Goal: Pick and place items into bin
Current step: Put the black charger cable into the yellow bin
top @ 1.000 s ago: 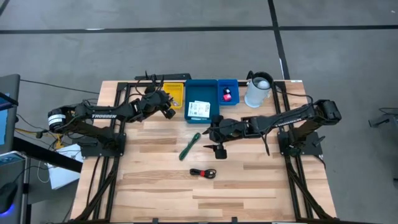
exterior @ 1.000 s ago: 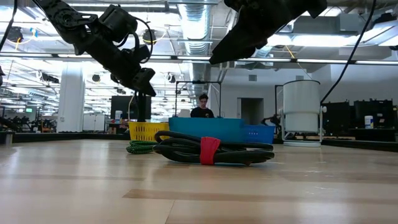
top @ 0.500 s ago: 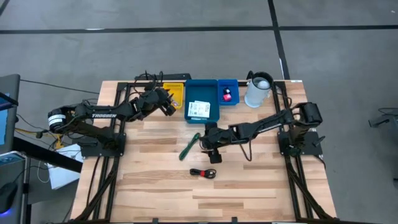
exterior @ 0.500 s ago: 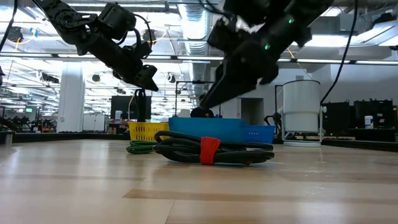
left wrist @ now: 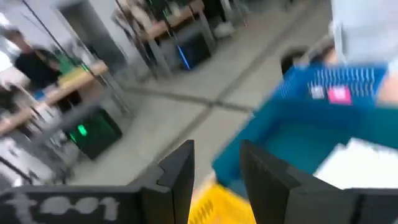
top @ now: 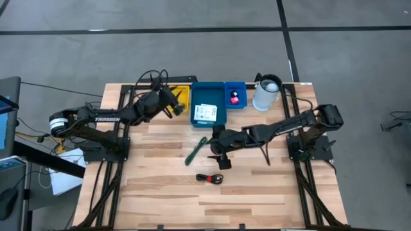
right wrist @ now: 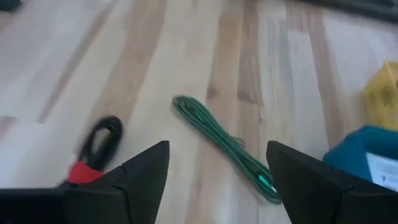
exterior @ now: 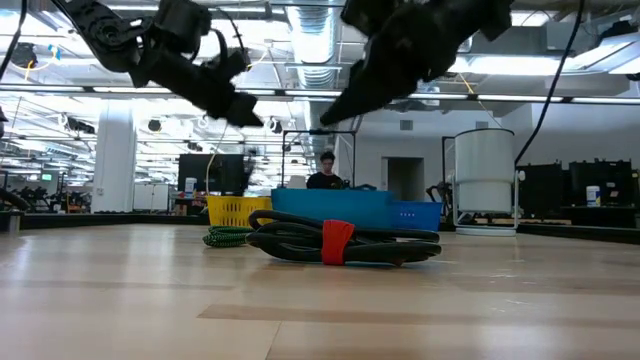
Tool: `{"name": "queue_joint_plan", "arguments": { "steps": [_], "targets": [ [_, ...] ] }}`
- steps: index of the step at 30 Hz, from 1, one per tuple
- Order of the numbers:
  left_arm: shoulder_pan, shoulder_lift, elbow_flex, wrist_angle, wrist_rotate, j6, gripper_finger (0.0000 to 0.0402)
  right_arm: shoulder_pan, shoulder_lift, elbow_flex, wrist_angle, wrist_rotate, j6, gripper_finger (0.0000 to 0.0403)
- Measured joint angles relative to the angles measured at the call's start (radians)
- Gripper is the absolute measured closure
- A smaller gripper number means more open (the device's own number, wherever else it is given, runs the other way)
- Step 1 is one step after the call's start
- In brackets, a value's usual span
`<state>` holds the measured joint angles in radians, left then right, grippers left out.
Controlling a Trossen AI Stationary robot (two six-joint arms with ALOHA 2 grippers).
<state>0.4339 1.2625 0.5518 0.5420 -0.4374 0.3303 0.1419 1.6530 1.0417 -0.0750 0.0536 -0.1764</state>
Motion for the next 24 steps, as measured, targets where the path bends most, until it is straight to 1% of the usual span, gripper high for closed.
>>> {"name": "queue_joint_plan", "arguments": {
  "steps": [2,6,9,13,17,19,24],
  "targets": [
    [-0.027,-0.001,0.000,0.096,-0.056,0.043,0.0289,0.017,-0.015,0.000,0.000,0.000,0.000,0.0137],
    [-0.064,-0.002,0.000,0.279,-0.261,0.157,0.0299,0.044,-0.020,0.000,-0.001,-0.001,0.000,0.0137],
    [-0.076,-0.002,0.000,0.342,-0.346,0.210,0.0305,0.053,-0.020,0.000,-0.004,0.000,0.001,0.0137],
    [-0.108,-0.018,0.000,0.319,-0.359,0.193,0.0310,0.052,-0.020,0.000,-0.008,0.043,0.046,0.0137],
    [-0.189,-0.033,0.000,0.260,-0.323,0.160,0.0310,0.052,-0.018,0.000,-0.022,0.056,0.114,0.0137],
    [-0.242,-0.036,0.000,0.206,-0.304,0.151,0.0310,0.055,-0.012,0.000,-0.042,0.033,0.157,0.0137],
    [-0.365,-0.036,0.000,0.032,-0.301,0.057,0.0310,0.091,-0.012,-0.005,-0.082,-0.079,0.203,0.0137]
  ]
}}
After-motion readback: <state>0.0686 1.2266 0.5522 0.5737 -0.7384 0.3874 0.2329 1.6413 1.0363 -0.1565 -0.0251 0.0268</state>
